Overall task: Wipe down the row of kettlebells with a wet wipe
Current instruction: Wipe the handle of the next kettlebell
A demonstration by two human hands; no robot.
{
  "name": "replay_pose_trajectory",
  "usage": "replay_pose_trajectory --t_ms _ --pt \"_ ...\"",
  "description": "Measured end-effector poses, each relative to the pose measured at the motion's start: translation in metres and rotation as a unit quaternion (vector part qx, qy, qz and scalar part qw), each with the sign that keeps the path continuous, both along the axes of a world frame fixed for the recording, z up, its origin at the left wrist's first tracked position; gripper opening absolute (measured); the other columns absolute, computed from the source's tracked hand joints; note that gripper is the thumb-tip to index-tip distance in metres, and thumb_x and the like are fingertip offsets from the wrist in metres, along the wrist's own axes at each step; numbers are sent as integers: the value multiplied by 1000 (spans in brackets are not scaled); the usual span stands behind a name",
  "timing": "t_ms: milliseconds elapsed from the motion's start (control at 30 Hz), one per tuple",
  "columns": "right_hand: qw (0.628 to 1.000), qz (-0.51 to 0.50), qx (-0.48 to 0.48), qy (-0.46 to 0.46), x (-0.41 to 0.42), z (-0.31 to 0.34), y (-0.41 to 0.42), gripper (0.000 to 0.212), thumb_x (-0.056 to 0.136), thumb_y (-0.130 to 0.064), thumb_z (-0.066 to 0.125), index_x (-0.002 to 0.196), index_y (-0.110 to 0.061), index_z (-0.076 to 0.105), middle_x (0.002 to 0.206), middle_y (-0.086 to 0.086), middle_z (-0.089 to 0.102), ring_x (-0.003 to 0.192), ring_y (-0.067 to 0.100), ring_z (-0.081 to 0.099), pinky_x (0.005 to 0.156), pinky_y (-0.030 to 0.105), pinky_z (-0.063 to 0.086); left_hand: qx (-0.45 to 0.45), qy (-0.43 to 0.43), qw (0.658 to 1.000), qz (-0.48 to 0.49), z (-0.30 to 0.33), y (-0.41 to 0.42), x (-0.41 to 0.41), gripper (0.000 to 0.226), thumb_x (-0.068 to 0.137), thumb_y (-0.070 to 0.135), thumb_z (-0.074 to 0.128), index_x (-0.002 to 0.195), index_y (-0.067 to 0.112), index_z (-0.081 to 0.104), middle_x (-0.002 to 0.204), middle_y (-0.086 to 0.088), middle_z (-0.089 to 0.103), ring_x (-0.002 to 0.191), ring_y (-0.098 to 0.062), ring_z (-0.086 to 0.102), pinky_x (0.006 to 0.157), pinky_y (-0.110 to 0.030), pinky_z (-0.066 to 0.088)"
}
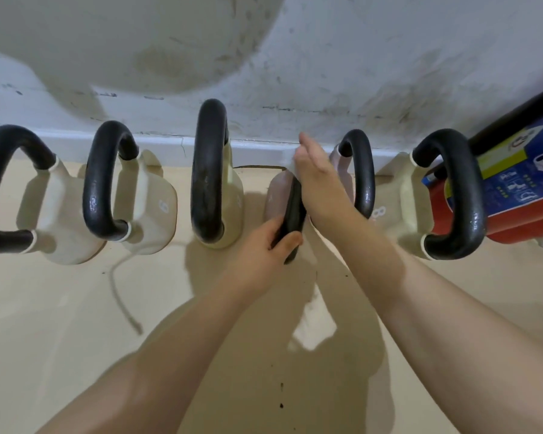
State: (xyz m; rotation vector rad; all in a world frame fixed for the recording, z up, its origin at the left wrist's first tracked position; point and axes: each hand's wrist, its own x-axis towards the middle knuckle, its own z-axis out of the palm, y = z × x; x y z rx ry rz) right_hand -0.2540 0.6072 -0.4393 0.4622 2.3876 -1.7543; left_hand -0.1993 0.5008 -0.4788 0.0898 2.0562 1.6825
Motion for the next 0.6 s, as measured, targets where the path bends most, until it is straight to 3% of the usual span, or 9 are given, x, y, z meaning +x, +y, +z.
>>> replay_pose_trajectory --t_ms 67,100,167,200,267,333,367,500,600 --pt "998 41 15 35 15 -4 -16 51 101 -29 29 148 -27 11 158 -9 -1 140 1 8 111 17 8 7 -7 1000 16 1 -2 -1 12 88 27 50 80 20 56 70 -4 56 65 -13 49 66 -27 40" --pt "997 57 28 44 20 -7 -22 53 101 -31 28 148 -28 5 158 -10 -1 139 1 9 112 19 8 9 -9 999 30 3 -2 -1 14 91 21 49 78 21 54 68 -3 55 61 -11 48 62 -21 40" --pt "997 50 57 25 10 -15 -22 54 100 -35 24 148 -29 1 152 -2 23 132 13 33 109 27 25 3 -4 999 54 7 -2 -5 17 93 16 48 77 20 55 68 2 58 58 -5 49 55 -12 38" --pt "998 23 53 3 -1 -17 -21 52 100 -35 22 149 -26 5 140 2 37 117 14 41 100 27 31 -1 -2 998 60 7 -1 -9 16 93 19 49 79 20 57 70 4 61 60 -4 52 58 -11 40" --pt "999 -19 32 -24 -15 -11 -25 47 101 -31 21 146 -20 19 127 11 53 97 13 47 88 30 41 -1 -9 998 62 9 0 -19 18 93 23 49 85 13 60 75 0 64 70 -12 58 71 -23 46" --pt "998 -19 54 -31 -3 -14 -27 39 100 -30 23 134 -16 36 108 16 61 83 18 56 74 38 51 -4 -26 998 48 10 -2 -28 18 94 20 46 88 11 60 75 -3 63 73 -20 59 73 -36 47" --pt "997 -12 53 -53 8 -15 -27 36 100 -31 26 127 -13 42 105 16 61 83 20 58 69 34 50 -9 -32 999 43 12 -3 -32 18 95 20 45 90 13 60 77 -3 63 77 -20 60 75 -36 48" --pt "983 -66 -131 -109 -3 3 -8 30 99 -30 37 88 -11 58 93 7 67 89 24 62 90 38 50 -39 -25 998 32 19 6 -40 25 96 28 44 103 12 62 100 -7 69 94 -21 65 88 -35 51" --pt "965 -140 -182 -126 -14 16 -1 32 98 -28 39 83 -3 52 92 6 67 94 27 60 98 39 45 -63 -30 997 24 23 17 -46 26 96 29 42 101 11 59 115 -9 65 93 -21 63 83 -32 49"
